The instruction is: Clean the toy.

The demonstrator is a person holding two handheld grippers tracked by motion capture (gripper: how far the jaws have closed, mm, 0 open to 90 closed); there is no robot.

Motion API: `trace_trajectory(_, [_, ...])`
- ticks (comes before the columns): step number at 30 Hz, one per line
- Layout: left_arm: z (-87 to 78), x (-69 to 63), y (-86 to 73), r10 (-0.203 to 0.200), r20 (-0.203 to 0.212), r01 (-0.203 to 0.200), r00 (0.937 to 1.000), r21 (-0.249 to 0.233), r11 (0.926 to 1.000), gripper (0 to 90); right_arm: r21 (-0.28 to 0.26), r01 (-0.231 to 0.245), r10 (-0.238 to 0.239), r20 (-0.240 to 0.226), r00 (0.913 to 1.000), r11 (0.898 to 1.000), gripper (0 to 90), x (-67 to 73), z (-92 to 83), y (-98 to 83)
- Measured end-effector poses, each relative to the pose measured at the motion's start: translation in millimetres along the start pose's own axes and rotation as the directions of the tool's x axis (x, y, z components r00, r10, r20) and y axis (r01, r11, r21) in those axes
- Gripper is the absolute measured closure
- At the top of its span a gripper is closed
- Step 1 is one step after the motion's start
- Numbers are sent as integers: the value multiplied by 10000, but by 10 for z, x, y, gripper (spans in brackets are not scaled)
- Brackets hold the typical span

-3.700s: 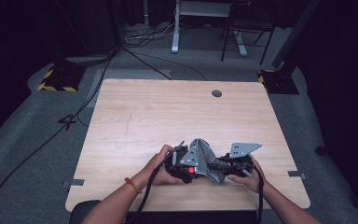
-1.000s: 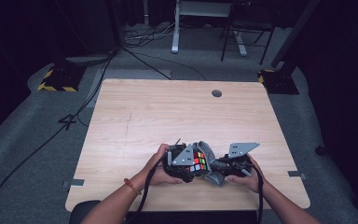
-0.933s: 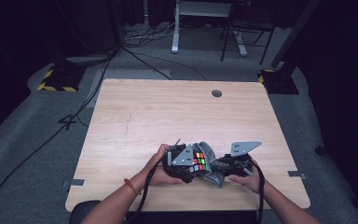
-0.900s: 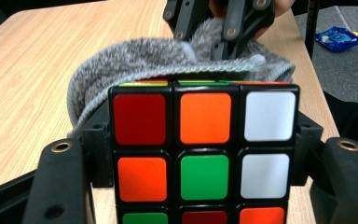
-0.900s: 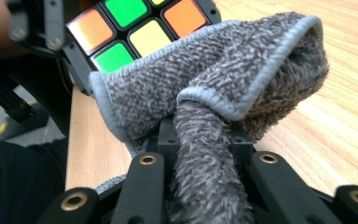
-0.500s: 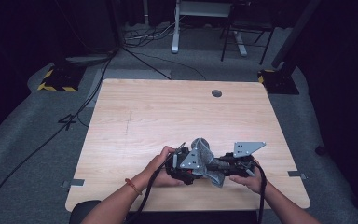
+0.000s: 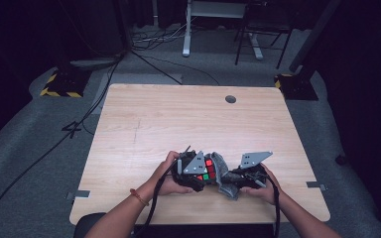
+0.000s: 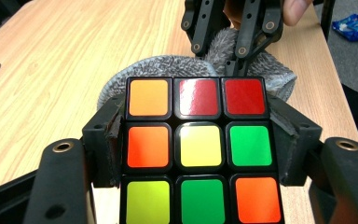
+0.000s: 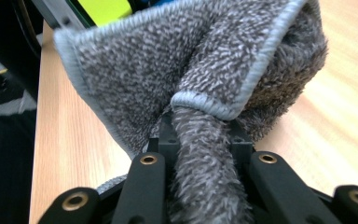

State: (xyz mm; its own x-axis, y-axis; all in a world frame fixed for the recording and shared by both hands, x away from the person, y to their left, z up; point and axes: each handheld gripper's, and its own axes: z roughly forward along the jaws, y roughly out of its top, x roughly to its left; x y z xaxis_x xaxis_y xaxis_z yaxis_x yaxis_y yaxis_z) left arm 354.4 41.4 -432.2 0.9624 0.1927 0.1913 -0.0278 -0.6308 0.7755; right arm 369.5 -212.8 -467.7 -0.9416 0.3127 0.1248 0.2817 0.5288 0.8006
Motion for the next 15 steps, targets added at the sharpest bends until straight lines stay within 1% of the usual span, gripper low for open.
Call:
trace_trajectory(3, [36, -14, -4, -13, 131, 11, 9999, 151, 9999, 332, -494, 51, -50, 28, 10000, 9988, 752, 15, -71, 52])
trace_trajectory(4, [58, -22, -1, 71, 171, -75, 9998, 234, 9997, 332, -709, 77, -74, 44, 10000, 9975, 753, 27, -103, 69])
trace_trajectory(7, [137, -80, 19, 238, 370, -256, 9990, 491, 9985, 332, -1109, 207, -191, 161, 9997, 9936, 752, 53, -152, 116])
trace_trajectory(8, [146, -99, 33, 276, 321, -291, 9991, 461, 9985, 332, -1080, 249, -222, 256, 9994, 9938, 752, 55, -156, 132])
trace_trajectory(9, [140, -112, 46, 206, 258, -216, 9995, 387, 9990, 332, -1005, 277, -240, 378, 9990, 9946, 752, 47, -152, 140])
trace_trajectory(11, [111, -100, 59, 166, 310, -173, 9994, 230, 9996, 332, -965, 114, -69, 464, 9989, 9953, 753, 7, -145, 129])
trace_trajectory(12, [87, -92, 63, 87, 342, -87, 9994, 8, 10000, 332, -860, 2, 42, 512, 9987, 9963, 753, -20, -136, 117])
trace_trajectory(13, [65, -91, 70, 85, 317, -83, 9995, -60, 9999, 333, -637, -100, 140, 631, 9979, 9979, 753, -47, -117, 95])
trace_trajectory(15, [27, -87, 82, 118, 260, -113, 9996, -177, 9998, 333, -369, -252, 273, 575, 9980, 9990, 753, -81, -71, 46])
